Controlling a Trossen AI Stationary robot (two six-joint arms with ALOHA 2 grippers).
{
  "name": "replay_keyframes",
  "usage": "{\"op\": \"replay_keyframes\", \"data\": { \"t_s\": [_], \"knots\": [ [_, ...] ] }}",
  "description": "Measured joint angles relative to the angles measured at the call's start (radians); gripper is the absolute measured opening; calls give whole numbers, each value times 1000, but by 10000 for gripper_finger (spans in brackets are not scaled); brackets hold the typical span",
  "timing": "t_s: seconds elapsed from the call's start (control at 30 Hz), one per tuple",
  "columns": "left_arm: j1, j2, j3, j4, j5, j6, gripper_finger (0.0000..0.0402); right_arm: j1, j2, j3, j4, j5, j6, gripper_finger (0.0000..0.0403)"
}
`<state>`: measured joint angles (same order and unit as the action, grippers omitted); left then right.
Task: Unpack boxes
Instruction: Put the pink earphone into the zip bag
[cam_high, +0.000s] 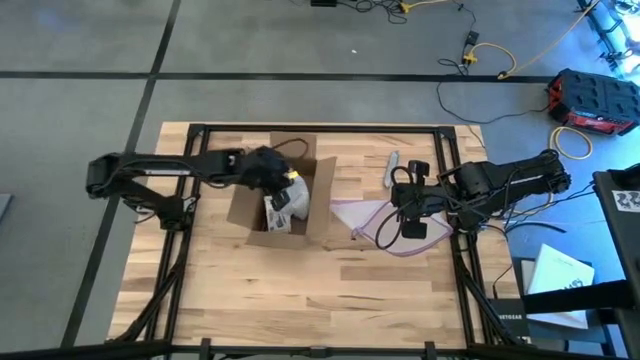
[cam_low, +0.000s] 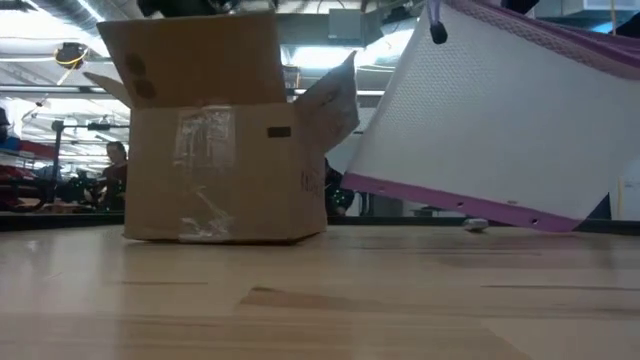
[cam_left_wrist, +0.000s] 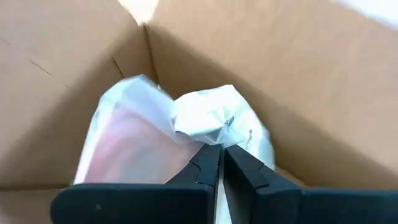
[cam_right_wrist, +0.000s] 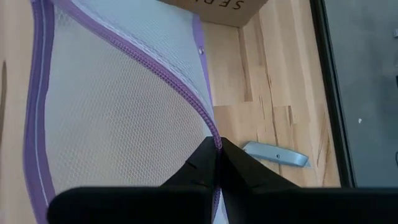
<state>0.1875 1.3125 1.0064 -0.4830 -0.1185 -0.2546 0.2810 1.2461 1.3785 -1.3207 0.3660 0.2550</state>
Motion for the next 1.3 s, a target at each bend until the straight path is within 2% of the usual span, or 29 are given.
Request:
{"op": "replay_keyframes", "data": {
  "t_s": [0.23,0.4,0.6,0.83,1.07,1.3],
  "knots": [
    [0,-136,0,4,-4,-26,0,0,0,0,1,8,-1,0],
    [-26,-209,0,84,0,-44,0,0,0,0,-19,35,-2,0],
    [-121,-289,0,172,47,-25,0,0,0,0,-23,16,-17,0],
    [-289,-372,1,259,60,-21,0,0,0,0,-23,16,-28,0],
    [-413,-380,1,271,64,-66,0,0,0,0,-24,16,-28,0],
    [-468,-305,1,432,64,-73,0,-26,0,0,-2,-8,-21,0]
  ]
}}
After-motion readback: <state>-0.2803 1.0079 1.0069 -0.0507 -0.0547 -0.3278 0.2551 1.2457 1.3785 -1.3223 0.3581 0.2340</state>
